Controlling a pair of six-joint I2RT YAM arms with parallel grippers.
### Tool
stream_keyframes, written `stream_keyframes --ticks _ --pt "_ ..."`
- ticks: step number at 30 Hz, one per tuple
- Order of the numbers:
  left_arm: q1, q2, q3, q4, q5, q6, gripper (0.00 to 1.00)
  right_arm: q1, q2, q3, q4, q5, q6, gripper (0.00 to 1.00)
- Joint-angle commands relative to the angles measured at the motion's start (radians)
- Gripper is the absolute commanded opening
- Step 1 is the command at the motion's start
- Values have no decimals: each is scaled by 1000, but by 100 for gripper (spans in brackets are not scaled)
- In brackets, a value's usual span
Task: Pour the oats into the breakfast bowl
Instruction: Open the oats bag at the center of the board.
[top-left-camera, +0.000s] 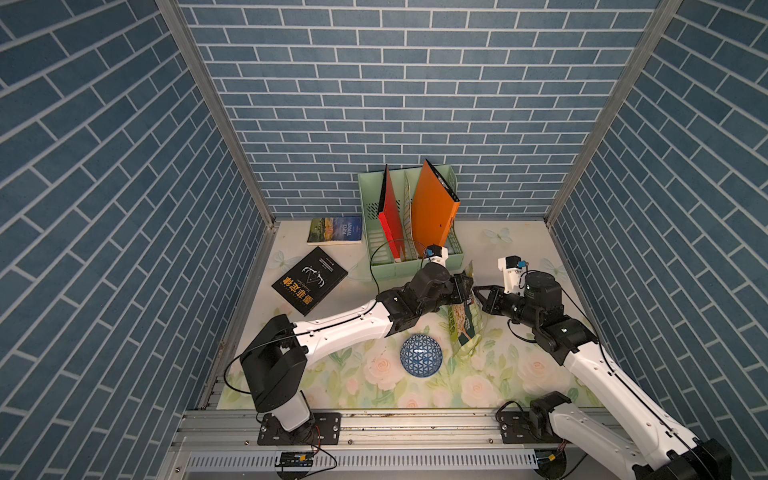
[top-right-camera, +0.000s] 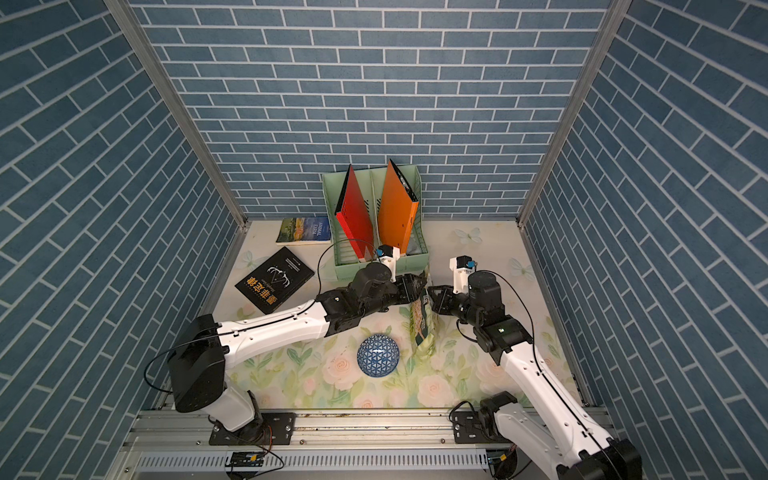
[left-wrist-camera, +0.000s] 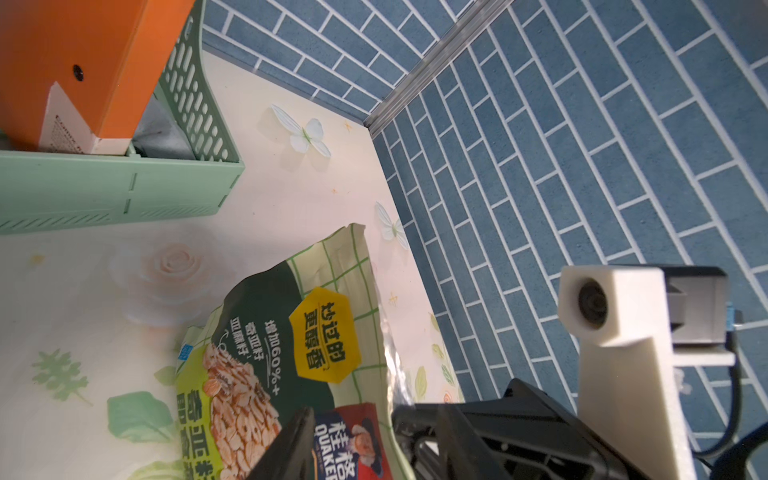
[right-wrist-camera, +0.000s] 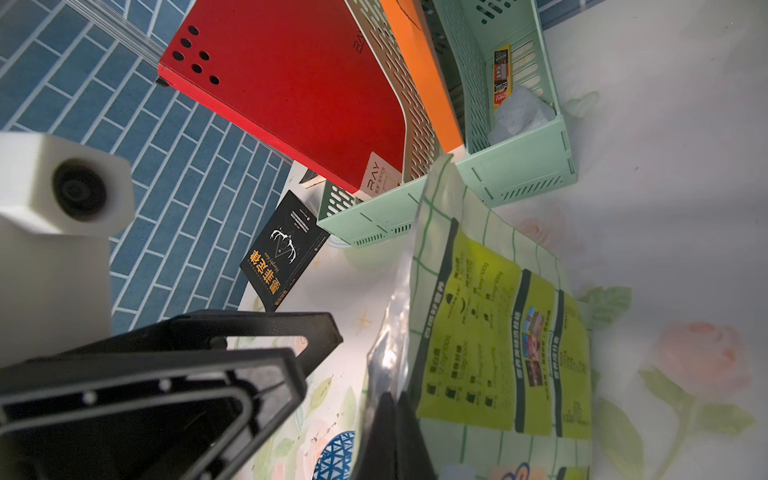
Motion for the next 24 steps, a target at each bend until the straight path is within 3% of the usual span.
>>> stream_keyframes --ticks 1,7,19,22,24 --pt "8 20 36 21 21 17 49 5 -5 -8 60 -50 33 0" --pt "8 51 57 -16 -30 14 43 4 -9 -3 50 -33 30 0" --pt "9 110 87 -43 -17 3 31 4 -3 3 32 -22 21 0" --pt "10 108 86 -41 -24 -2 24 4 -7 8 22 -8 17 0" --pt "10 112 85 -34 -19 -4 12 4 -10 13 18 -6 10 0"
